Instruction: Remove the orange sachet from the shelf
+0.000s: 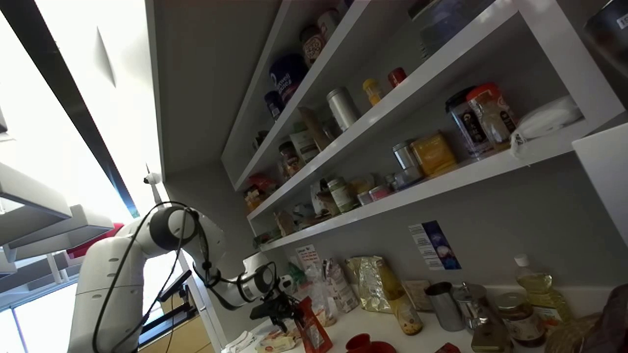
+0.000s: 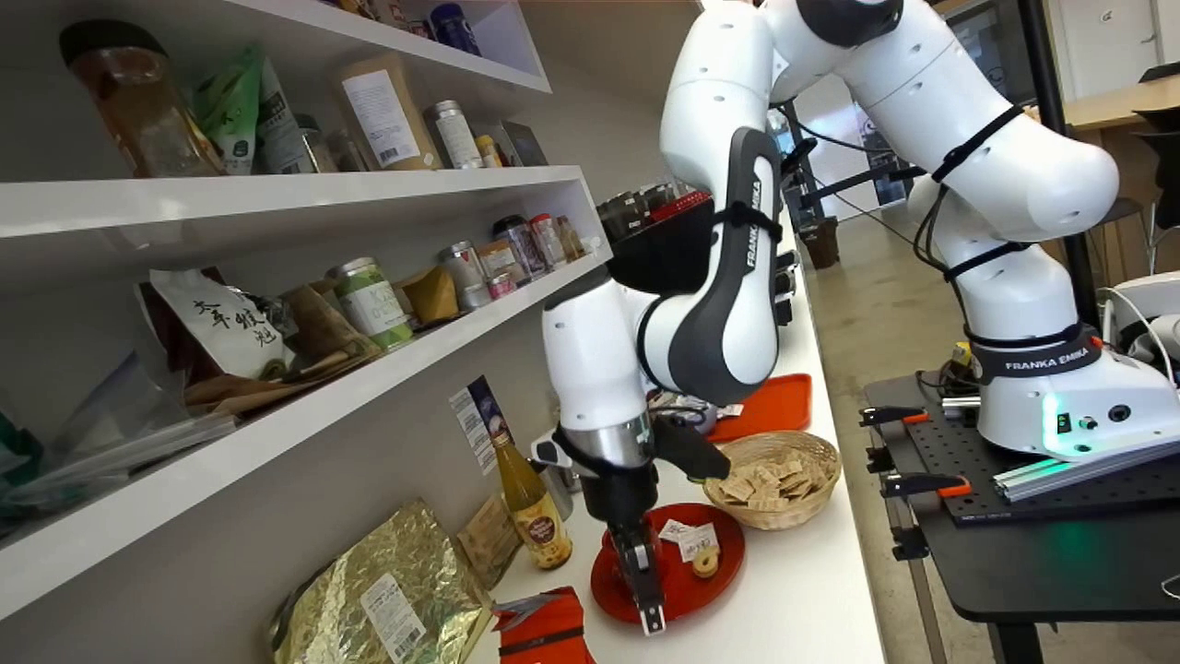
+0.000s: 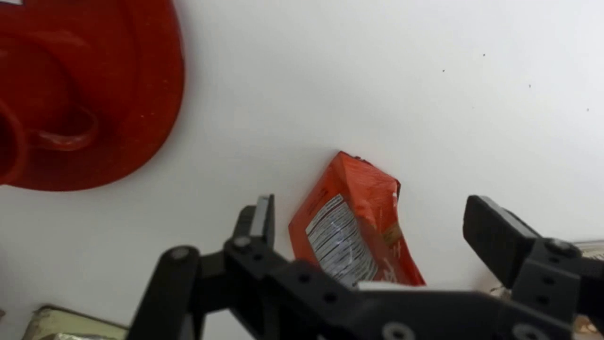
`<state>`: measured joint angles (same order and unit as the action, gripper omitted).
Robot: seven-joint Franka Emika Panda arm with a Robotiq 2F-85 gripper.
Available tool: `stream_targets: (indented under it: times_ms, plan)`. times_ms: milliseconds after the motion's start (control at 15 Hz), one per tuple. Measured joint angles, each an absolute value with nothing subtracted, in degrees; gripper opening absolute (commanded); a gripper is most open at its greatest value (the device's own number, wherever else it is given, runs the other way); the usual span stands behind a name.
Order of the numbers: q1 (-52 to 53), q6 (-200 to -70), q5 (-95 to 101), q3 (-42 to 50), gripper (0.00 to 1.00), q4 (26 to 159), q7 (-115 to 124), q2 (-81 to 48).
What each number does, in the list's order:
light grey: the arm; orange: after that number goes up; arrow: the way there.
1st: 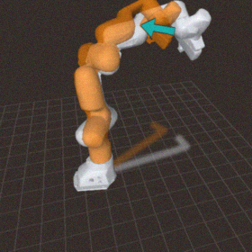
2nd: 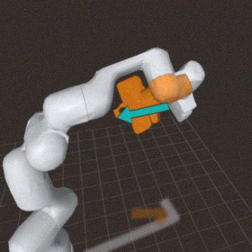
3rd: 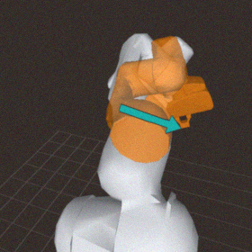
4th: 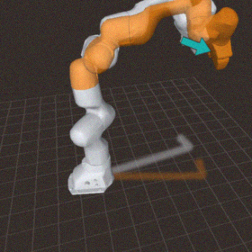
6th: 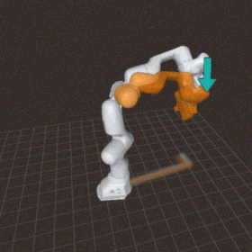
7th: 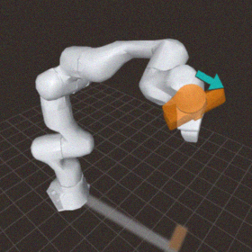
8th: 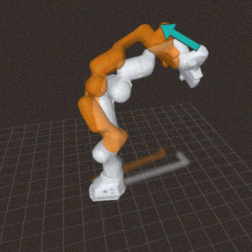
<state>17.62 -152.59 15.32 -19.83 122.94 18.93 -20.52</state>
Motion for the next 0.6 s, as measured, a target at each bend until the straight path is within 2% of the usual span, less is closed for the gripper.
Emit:
stream_targets:
  times_ms: [600]
  plan:
    - [12.0,-153.9,3.9,-14.0,1.00,133.7,8.2,1.9]
